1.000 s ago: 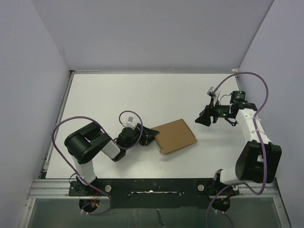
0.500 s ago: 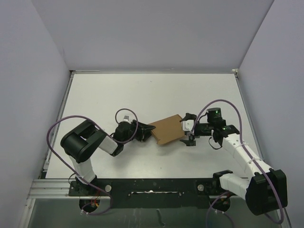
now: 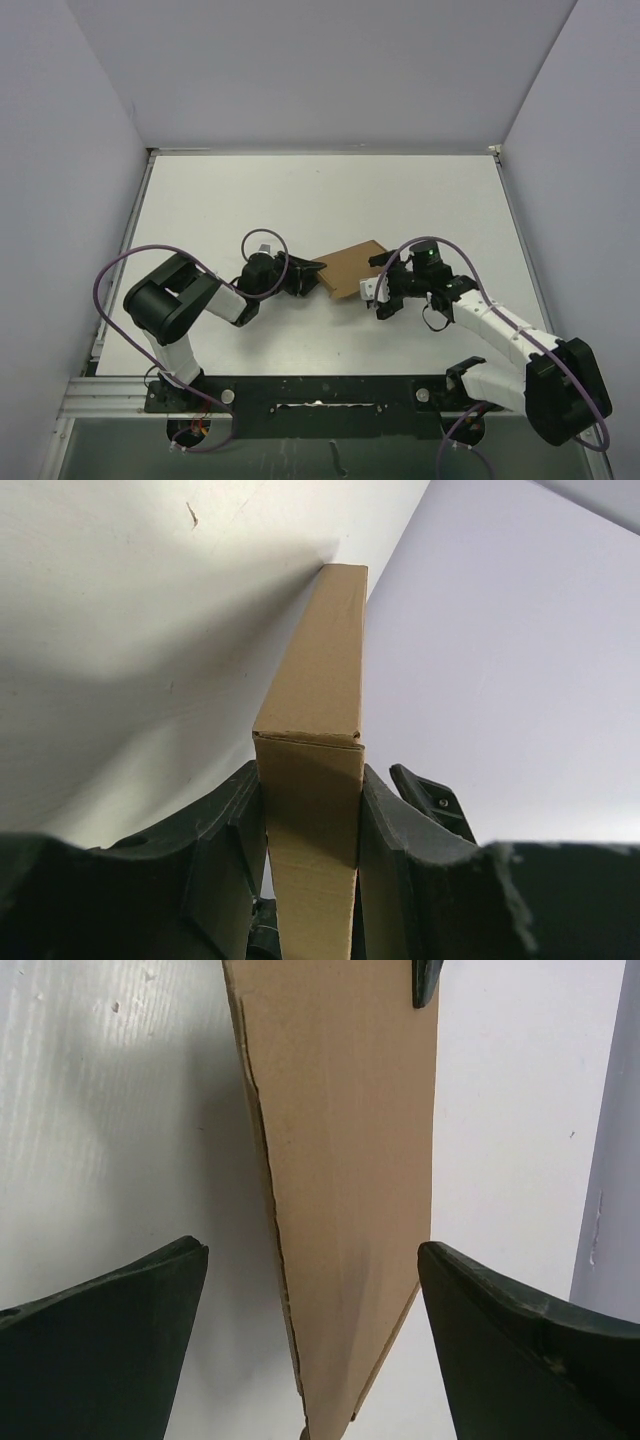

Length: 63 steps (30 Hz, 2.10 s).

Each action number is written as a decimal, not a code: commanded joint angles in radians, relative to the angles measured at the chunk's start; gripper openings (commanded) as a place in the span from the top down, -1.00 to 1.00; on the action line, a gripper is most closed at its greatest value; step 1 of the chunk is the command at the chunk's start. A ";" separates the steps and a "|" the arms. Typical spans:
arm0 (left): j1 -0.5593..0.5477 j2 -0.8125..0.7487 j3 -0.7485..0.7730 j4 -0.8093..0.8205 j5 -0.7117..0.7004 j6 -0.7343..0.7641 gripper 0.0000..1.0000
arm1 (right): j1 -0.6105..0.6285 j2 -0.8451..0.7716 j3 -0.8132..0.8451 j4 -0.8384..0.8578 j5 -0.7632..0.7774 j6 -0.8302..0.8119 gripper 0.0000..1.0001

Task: Fold the paper box

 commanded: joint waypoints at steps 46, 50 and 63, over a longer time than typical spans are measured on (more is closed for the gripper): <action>0.031 -0.561 -0.052 -0.285 -0.083 0.432 -0.96 | -0.067 0.023 0.264 0.030 0.062 0.519 0.51; 0.031 -0.716 -0.046 -0.485 -0.128 0.719 -0.96 | -0.166 0.087 0.404 -0.098 -0.140 0.737 0.51; 0.032 -0.850 -0.170 -0.476 -0.075 1.030 -0.96 | -0.287 0.467 0.468 0.067 -0.658 1.492 0.45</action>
